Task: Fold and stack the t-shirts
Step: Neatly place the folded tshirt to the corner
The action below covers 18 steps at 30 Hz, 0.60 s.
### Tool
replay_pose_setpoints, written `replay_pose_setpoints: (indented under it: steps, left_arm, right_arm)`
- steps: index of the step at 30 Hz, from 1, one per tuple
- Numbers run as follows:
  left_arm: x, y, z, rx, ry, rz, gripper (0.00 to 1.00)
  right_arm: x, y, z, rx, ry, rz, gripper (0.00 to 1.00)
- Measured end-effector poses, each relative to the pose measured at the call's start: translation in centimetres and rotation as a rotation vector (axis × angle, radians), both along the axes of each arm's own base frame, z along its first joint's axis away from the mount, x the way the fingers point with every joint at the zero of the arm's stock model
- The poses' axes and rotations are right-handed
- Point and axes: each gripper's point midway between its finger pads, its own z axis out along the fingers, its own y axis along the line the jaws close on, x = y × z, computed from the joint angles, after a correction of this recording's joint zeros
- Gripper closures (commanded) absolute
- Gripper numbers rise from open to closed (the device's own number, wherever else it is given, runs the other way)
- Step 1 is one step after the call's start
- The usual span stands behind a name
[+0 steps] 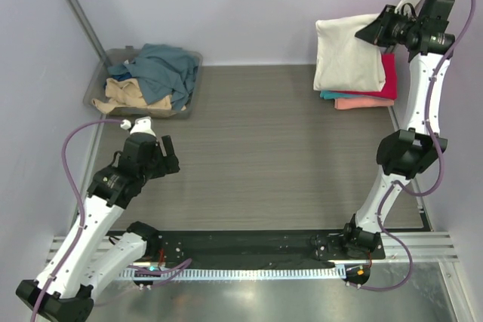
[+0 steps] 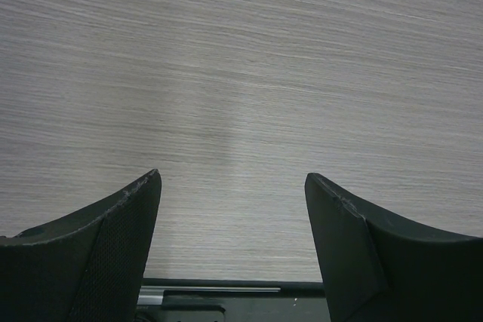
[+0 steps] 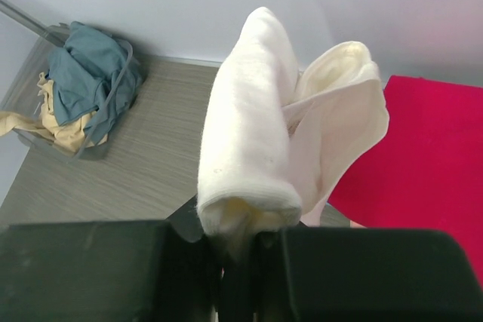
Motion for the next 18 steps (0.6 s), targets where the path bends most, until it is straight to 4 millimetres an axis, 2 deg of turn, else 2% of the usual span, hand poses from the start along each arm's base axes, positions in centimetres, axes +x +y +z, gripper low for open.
replay_pose_setpoints:
  steps: [7, 13, 18]
  left_arm:
    - [0.1, -0.1, -0.4, 0.008, 0.02, 0.0, 0.23]
    - [0.2, -0.1, -0.6, 0.012, 0.027, 0.0, 0.23]
    - [0.3, -0.1, -0.8, 0.016, 0.036, 0.0, 0.23]
  right_arm:
    - [1.7, -1.4, -3.2, 0.025, 0.053, 0.012, 0.99]
    - [3.9, -3.0, -5.7, 0.024, 0.071, 0.002, 0.99]
    - [5.7, -4.8, -8.6, 0.015, 0.097, -0.027, 0.99]
